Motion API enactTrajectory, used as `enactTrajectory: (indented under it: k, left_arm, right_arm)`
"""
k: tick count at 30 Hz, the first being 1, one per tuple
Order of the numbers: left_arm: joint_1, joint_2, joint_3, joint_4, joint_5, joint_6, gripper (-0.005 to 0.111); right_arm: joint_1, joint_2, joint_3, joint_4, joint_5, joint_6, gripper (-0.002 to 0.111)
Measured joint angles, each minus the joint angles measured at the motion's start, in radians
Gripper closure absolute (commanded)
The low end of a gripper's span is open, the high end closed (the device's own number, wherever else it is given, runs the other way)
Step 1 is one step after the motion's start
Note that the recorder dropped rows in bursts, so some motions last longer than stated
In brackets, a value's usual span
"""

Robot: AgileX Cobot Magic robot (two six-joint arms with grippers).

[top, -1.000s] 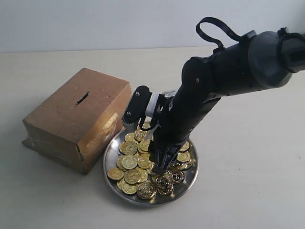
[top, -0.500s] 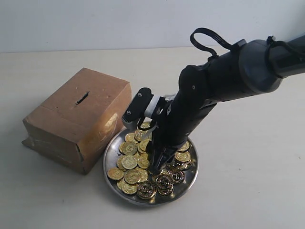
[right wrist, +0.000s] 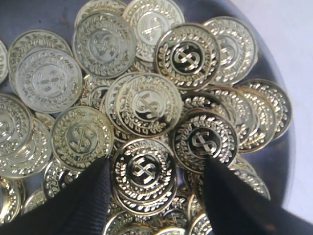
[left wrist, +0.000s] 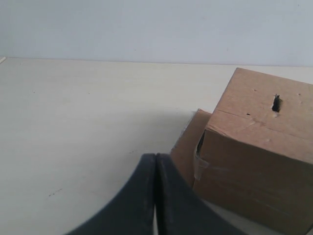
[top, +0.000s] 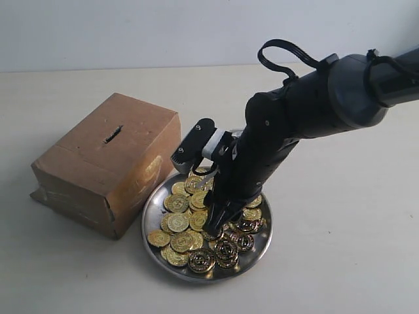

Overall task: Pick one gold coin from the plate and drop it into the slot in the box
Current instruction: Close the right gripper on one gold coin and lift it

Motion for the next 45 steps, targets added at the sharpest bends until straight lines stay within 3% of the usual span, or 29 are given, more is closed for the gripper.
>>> enactTrajectory:
  k: [6,14,18,21,23,26,30,32,45]
  left_arm:
    - [0.0,0.0,0.0,0.0,0.0,0.0,0.107]
    - [0.0,0.0,0.0,0.0,0.0,0.0,0.107]
    - [0.0,0.0,0.0,0.0,0.0,0.0,0.107]
    - [0.0,0.0,0.0,0.0,0.0,0.0,0.107]
    - [0.0,0.0,0.0,0.0,0.0,0.0,0.107]
    - [0.0,0.0,0.0,0.0,0.0,0.0,0.107]
    - [0.0,0.0,0.0,0.0,0.0,0.0,0.107]
    - [0.0,0.0,0.0,0.0,0.0,0.0,0.107]
    - [0.0,0.0,0.0,0.0,0.0,0.0,0.107]
  right_arm:
    - [0.0,0.0,0.0,0.0,0.004,0.0,0.055]
    - [0.0,0.002,-0.003,0.0,0.02,0.0,0.066]
    - [0.0,0.007,-0.003,0.0,0.024,0.0,0.075]
    - [0.0,0.009,-0.003,0.0,0.028,0.0,0.088]
    - [0.0,0.009,-0.003,0.0,0.029,0.0,0.089]
    - [0.0,0.009,-0.003,-0.004,0.03,0.0,0.089]
    - [0.0,0.011,-0.003,-0.005,0.03,-0.002,0.067]
    - [0.0,0.011,-0.003,-0.005,0.019,-0.002,0.061]
    - [0.0,0.024,-0.003,0.014,-0.067,0.0,0.061]
